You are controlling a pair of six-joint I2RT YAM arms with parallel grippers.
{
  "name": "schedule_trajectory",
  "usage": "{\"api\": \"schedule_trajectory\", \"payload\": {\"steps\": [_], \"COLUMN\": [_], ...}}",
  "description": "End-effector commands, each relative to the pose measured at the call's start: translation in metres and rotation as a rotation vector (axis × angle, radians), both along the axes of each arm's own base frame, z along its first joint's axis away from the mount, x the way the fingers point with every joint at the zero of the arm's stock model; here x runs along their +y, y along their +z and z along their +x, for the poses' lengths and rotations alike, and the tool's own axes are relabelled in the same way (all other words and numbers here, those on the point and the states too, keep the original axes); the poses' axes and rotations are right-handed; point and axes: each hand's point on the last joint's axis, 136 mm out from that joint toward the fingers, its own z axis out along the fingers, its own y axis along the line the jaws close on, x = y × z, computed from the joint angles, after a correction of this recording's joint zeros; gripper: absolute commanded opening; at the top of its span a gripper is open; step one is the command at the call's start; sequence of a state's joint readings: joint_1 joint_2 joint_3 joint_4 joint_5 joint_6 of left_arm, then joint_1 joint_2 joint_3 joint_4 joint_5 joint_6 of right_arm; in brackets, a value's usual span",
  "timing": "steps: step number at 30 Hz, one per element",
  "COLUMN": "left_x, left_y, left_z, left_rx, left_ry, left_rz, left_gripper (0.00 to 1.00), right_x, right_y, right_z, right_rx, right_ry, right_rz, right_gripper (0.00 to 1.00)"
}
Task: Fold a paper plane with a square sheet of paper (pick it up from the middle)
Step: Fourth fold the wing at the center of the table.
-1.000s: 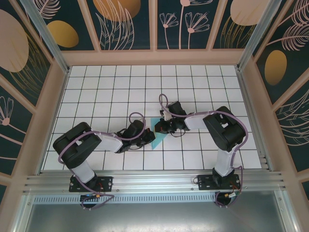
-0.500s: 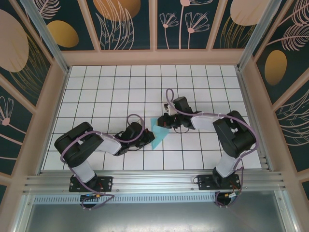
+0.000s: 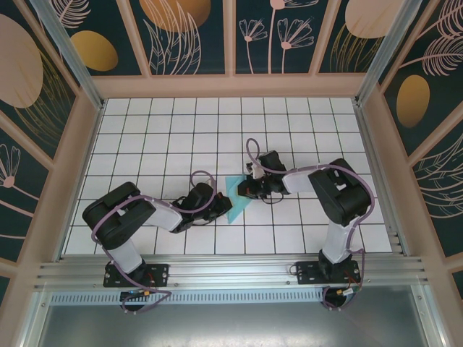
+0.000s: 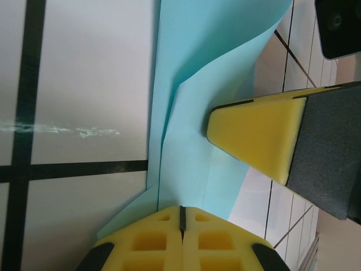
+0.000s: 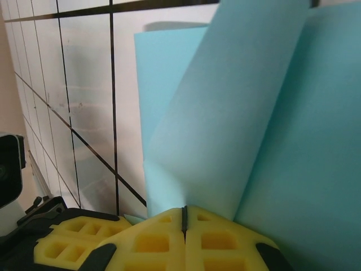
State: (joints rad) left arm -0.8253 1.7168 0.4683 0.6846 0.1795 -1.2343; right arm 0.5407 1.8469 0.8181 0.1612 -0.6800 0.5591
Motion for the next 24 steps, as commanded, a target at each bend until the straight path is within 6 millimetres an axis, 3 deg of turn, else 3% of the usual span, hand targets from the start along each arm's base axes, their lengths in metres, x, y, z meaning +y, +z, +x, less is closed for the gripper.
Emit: {"api": "schedule_trajectory", "payload": {"steps": [1, 4, 6, 14, 20, 24], "left_x": [0.041, 0.043, 0.044, 0.044, 0.047, 0.051], "left_y": [-0.065, -0.068, -0.069, -0.07, -0.073, -0.076], "left_z": [-0.037, -0.038, -0.038, -0.039, -0.042, -0.045], "left_rx": [0.176, 0.181, 0.182, 0.183, 0.191, 0.196], "left_ry": [-0.02, -0.02, -0.018, -0.027, -0.033, -0.039], "left_rz": [0.229, 0.243, 0.249, 0.254, 0.262, 0.286], "left_gripper": [0.0, 0.0, 0.0, 0.0, 0.0, 0.0], "right_x": [-0.002, 0.0, -0.001, -0.009, -0.023, -0.024], "right_y": [0.019, 0.035, 0.035, 0.01, -0.02, -0.017], "right_z": [0.018, 0.028, 0.032, 0.042, 0.05, 0.058], "right_rx": [-0.049, -0.077, -0.08, -0.047, -0.004, -0.008], "right_ry": [-0.02, -0.018, -0.017, -0.047, -0.095, -0.104], "right_rz": [0.028, 0.055, 0.051, -0.004, -0.085, -0.093], "right_gripper": [0.05, 0.06, 0.06, 0.05, 0.05, 0.05]}}
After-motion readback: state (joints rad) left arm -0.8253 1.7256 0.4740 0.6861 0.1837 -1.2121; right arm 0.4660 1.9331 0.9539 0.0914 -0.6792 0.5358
